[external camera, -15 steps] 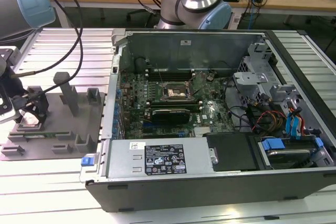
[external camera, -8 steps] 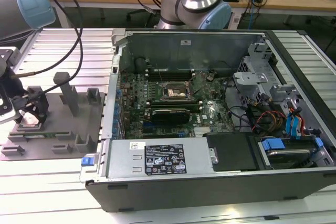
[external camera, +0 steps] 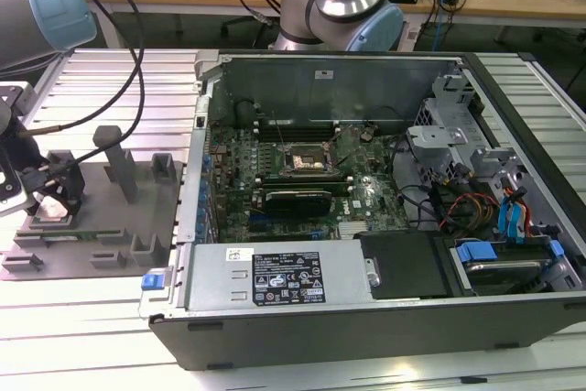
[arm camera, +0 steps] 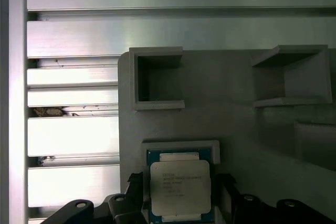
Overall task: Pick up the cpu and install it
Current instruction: 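Pick up the cpu and move it towards the insertion slot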
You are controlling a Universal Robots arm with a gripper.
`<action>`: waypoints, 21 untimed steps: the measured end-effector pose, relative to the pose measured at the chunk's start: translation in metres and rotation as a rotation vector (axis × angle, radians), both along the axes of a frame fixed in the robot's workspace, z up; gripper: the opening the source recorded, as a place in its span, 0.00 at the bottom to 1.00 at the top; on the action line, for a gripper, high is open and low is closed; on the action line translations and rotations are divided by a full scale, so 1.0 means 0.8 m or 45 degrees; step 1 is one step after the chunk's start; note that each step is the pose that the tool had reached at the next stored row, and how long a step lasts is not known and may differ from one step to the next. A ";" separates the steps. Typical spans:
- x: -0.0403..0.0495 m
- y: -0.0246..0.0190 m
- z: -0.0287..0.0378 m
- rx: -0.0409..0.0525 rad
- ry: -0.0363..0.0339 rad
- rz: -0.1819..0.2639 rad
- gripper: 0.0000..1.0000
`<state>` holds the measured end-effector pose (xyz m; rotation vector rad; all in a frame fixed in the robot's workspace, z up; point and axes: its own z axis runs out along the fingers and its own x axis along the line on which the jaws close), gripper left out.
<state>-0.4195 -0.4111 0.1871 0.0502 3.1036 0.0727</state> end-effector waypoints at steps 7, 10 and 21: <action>0.000 0.0001 -0.0001 0.000 0.0000 0.000 0.55; 0.000 0.0002 0.0030 0.000 0.0000 0.000 0.55; 0.000 0.0002 0.0317 0.000 0.0000 0.000 0.55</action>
